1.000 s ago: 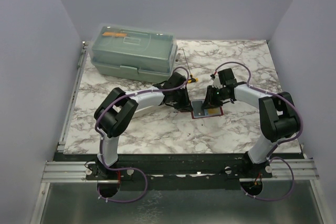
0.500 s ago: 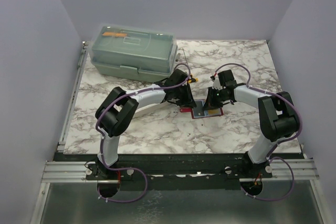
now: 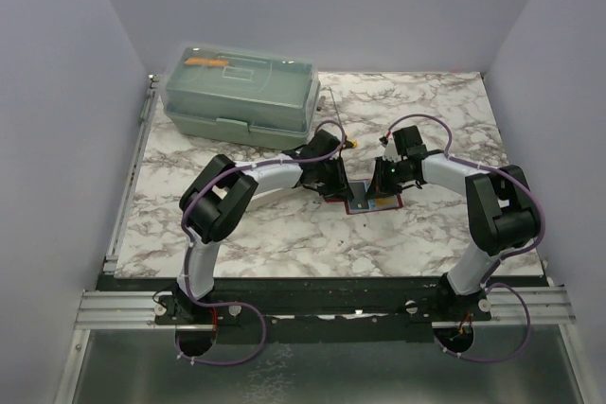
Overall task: Put the credit cards into the card holder
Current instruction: Insert the credit card into the card holder.
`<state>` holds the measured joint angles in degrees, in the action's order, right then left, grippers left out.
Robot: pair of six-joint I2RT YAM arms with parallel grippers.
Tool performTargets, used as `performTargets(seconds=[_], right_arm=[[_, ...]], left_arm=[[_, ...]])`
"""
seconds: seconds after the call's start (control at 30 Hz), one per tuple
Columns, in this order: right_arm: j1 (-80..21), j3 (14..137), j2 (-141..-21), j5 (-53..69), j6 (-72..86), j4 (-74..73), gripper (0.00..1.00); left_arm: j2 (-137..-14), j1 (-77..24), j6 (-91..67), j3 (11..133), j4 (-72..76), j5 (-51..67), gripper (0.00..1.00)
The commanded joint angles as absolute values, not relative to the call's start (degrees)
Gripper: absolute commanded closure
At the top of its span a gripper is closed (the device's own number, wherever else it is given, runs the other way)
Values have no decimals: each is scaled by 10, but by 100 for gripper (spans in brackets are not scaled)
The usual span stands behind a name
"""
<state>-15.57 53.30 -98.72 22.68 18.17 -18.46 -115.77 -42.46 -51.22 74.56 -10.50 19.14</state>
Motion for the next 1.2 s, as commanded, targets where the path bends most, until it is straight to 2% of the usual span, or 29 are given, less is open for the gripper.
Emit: performTargets(seconds=[0.0, 0.33, 0.53, 0.6, 0.93, 1.17], right_arm=[[-159, 516, -1011, 194, 179, -188, 100], [-159, 515, -1013, 198, 182, -186, 100], [-159, 517, -1007, 206, 185, -189, 99], [-159, 521, -1000, 206, 186, -196, 95], [-156, 548, -906, 135, 210, -272, 55], [-109, 535, -830, 119, 210, -303, 43]], left_arm=[[-1167, -430, -515, 764, -105, 188, 70], [-1153, -441, -516, 778, -103, 188, 78], [-1151, -446, -519, 793, -103, 193, 78], [-1157, -447, -521, 798, -103, 195, 79], [-1168, -457, -519, 821, -103, 197, 75], [-1206, -465, -521, 858, -103, 206, 71]])
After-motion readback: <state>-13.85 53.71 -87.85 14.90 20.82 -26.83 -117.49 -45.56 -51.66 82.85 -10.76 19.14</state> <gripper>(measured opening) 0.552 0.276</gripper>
